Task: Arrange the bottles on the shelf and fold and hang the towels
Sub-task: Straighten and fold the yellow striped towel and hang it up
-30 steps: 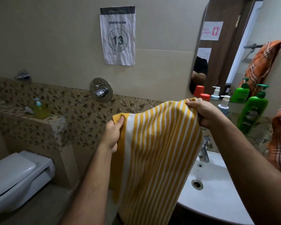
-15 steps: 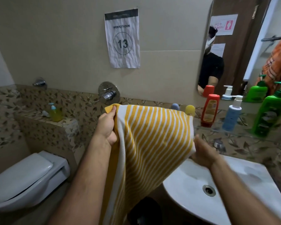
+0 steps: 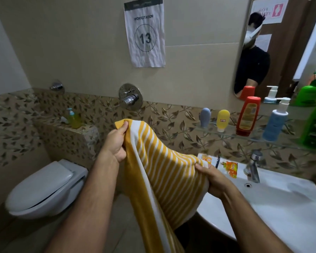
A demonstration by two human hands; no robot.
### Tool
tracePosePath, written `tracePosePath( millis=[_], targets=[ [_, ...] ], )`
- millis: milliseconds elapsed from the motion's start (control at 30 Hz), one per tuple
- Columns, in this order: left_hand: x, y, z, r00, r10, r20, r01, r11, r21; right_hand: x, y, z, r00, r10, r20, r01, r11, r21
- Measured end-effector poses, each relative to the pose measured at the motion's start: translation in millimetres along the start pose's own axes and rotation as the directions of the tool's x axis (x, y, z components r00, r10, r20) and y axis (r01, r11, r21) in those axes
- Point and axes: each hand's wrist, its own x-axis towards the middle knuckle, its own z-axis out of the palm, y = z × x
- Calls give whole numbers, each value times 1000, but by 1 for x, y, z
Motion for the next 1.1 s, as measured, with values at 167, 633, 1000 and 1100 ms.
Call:
tracePosePath(
  millis=[167,633,1000,1100],
  targets=[
    [7,5,-17,999,-39,29,39,999,-10,0,-39,33,987,-153,-49,157,983,92],
    [37,-37,-62,983,-124,-138,133,989,60,1,-114,111,908,-415,60,419,901,-115],
    [33,-77,-42,991,101,87,-130,585,801,7,-130,103,974,-167,156,226,815,-534],
    [21,-49,-4,870,391,300,-493,688,532,7,-130,102,970,-75,231,213,715,-665]
  ],
)
